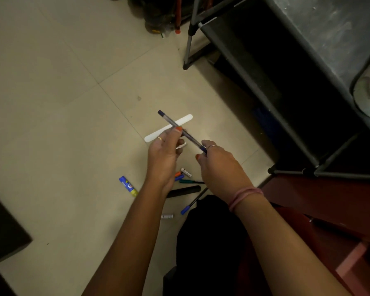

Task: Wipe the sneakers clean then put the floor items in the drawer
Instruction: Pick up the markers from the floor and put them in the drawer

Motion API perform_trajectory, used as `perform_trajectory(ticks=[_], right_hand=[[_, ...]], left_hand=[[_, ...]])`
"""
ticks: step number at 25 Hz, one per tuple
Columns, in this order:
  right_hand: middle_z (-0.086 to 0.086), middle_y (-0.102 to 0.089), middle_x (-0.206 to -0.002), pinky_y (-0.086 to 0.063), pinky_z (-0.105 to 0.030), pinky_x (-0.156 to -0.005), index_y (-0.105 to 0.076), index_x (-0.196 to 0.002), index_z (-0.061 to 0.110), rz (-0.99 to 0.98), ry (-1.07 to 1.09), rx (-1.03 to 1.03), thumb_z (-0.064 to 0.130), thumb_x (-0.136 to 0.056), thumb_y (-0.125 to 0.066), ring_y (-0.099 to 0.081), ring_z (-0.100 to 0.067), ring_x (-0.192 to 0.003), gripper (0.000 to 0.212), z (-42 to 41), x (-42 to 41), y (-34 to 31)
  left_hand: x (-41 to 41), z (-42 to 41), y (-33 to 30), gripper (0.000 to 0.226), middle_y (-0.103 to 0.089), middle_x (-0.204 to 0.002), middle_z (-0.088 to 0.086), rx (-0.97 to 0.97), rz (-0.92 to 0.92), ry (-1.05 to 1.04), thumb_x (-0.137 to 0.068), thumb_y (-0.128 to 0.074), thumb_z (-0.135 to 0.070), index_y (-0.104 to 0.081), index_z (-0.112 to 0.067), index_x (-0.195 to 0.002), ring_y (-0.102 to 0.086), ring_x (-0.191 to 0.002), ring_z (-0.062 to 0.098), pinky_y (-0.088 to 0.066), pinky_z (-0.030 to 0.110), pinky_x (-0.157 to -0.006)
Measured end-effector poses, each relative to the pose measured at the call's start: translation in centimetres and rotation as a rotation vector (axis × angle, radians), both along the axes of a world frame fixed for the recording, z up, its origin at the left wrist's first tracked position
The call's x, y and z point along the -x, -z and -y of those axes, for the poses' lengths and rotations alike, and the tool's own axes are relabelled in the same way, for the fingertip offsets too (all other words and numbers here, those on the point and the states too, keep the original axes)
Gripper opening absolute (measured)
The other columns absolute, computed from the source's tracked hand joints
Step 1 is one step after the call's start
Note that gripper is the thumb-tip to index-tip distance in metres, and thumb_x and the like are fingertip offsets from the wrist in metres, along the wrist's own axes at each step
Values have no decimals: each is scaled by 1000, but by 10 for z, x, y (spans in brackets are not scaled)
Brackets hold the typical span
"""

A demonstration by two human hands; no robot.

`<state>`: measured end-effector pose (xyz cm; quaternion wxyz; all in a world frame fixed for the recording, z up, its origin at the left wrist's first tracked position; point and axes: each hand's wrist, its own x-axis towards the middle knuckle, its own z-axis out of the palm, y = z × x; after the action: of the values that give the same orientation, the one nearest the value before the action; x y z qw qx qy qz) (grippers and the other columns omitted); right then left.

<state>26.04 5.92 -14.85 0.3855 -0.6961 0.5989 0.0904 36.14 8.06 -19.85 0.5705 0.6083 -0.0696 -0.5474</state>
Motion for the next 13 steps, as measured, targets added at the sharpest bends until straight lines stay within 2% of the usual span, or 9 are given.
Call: perform_trajectory(ticks=[2, 4, 5, 6, 8, 10, 13], right_hand=[[-4, -56, -97, -36, -25, -66, -43, -127, 16, 22, -38, -10, 10, -97, -41, -51, -18, -81, 31, 0, -2, -5], [1, -51, -80, -31, -25, -55, -45, -116, 17, 24, 14, 13, 7, -95, -39, -48, -15, -70, 24, 2, 0, -10], [1, -50, -76, -29, -25, -52, -45, -110, 18, 20, 86, 29, 8, -95, -36, -48, -16, -68, 20, 4, 4, -13], [1, -50, -75, -28, -26, -51, -45, -106, 18, 5, 158, 40, 8, -94, -34, -48, -17, -68, 18, 6, 8, -15], [-1, -51, -75, -28, -26, -50, -46, -106, 16, -44, 218, 45, 11, -96, -32, -48, -18, -67, 18, 7, 13, -19], [0, -51, -73, -28, -27, -49, -46, -110, 14, -81, 215, 49, 21, -100, -32, -48, -17, -64, 18, 7, 14, -19], [2, -50, -69, -26, -25, -46, -43, -115, 19, -103, 222, 79, 37, -101, -30, -47, -12, -59, 27, 8, 14, -21]], left_hand=[[2, -2, -10, 11, -64, -76, -10, 84, -66, 44, -94, -57, -21, -65, -19, -85, -56, -74, 4, -45, 22, -74], [2, -13, 7, 16, -67, -88, -10, 125, -47, 76, -89, -58, -33, -64, -18, -93, -58, -81, 5, -49, 22, -73], [3, -22, 28, 20, -67, -91, -8, 82, 42, 116, -89, -57, -36, -63, -17, -96, -58, -81, 6, -49, 20, -70], [6, -32, 56, 19, -67, -89, -5, -38, 210, 200, -92, -58, -35, -62, -16, -96, -59, -80, 8, -48, 19, -66], [22, -62, 121, 13, -66, -93, 5, -355, 602, 566, -96, -55, -24, -61, -13, -95, -61, -85, 18, -46, 24, -67], [44, -94, 173, 15, -61, -111, 12, -537, 737, 956, -95, -50, -13, -57, -9, -107, -58, -101, 24, -45, 29, -82], [68, -125, 213, 28, -55, -125, 9, -646, 883, 1243, -98, -42, -15, -49, -10, -124, -53, -115, 23, -45, 33, -90]])
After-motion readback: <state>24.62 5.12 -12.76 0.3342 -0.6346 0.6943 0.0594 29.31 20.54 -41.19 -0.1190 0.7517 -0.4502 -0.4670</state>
